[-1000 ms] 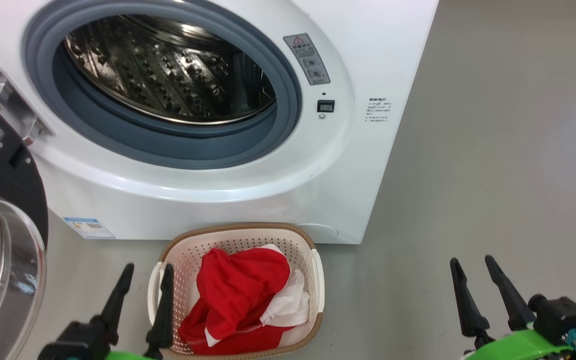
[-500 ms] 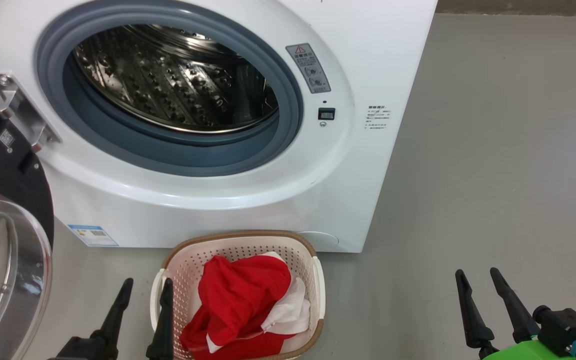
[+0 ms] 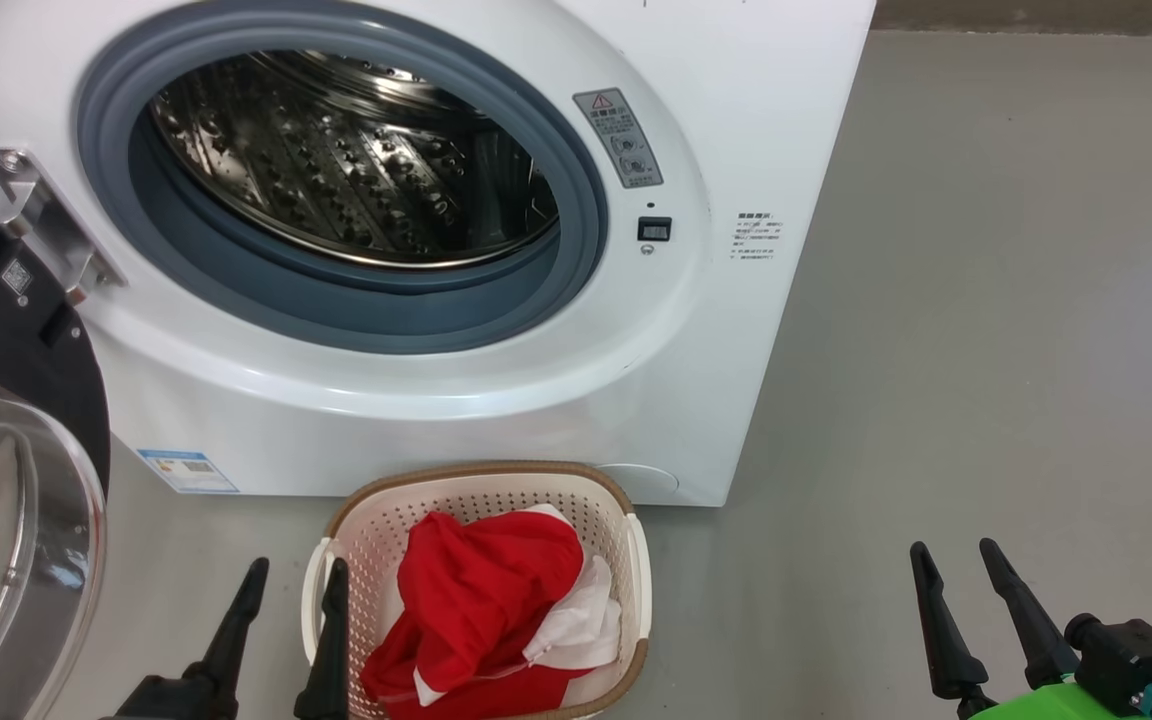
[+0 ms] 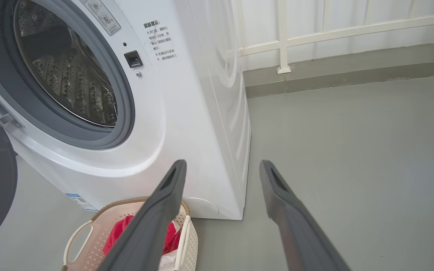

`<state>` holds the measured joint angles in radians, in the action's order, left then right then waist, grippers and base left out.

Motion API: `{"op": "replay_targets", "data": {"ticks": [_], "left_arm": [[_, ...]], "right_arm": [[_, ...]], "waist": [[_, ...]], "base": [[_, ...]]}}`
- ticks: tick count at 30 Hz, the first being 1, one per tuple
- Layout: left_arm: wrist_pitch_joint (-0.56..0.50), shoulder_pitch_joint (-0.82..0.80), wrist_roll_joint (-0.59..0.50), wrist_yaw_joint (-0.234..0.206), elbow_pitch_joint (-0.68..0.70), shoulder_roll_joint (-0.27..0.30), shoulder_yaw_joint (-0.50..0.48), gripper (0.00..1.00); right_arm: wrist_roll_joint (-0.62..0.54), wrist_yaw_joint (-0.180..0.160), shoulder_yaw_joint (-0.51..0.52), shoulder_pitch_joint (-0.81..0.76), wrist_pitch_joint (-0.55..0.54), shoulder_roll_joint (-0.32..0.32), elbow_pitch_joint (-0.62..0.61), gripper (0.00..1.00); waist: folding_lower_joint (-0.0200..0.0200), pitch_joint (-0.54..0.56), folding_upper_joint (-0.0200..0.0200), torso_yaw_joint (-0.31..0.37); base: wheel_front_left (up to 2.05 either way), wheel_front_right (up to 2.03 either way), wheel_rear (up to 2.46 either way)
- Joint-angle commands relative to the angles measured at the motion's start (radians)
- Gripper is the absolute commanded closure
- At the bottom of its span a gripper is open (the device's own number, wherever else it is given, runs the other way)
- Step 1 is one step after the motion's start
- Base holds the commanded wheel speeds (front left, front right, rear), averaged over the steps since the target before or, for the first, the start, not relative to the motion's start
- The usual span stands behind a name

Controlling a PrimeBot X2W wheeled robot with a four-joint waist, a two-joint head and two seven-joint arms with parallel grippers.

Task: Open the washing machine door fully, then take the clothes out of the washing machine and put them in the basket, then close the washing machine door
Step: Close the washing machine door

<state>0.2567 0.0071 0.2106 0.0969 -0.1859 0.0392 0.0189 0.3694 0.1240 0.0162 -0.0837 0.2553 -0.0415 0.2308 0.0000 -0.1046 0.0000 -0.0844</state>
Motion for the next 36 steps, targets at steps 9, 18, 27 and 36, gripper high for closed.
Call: {"op": "replay_targets", "data": {"ticks": [9,18,27,36], "left_arm": [[0.005,-0.011,0.003,-0.013,0.021,0.011,-0.024,0.00],[0.005,-0.014,0.009,-0.016,0.025,0.011,-0.021,0.00],[0.005,-0.013,0.009,-0.018,0.035,0.011,-0.015,0.00],[0.005,-0.016,0.011,-0.025,0.030,0.011,-0.014,0.00]], "right_arm": [[0.003,0.007,-0.027,0.009,0.006,-0.009,-0.021,0.00],[0.003,0.007,-0.026,0.011,0.006,-0.009,-0.021,0.00],[0.006,0.007,-0.028,0.011,0.006,-0.009,-0.024,0.00],[0.008,0.007,-0.028,0.013,0.006,-0.009,-0.020,0.00]], "waist": [[0.0000,-0.006,0.0000,-0.003],[0.0000,-0.006,0.0000,-0.008],[0.0000,-0.008,0.0000,-0.009],[0.0000,-0.007,0.0000,-0.010]], "base": [[-0.71,0.71,0.00],[-1.51,1.51,0.00],[-1.08,1.08,0.00],[-0.12,0.12,0.00]]}}
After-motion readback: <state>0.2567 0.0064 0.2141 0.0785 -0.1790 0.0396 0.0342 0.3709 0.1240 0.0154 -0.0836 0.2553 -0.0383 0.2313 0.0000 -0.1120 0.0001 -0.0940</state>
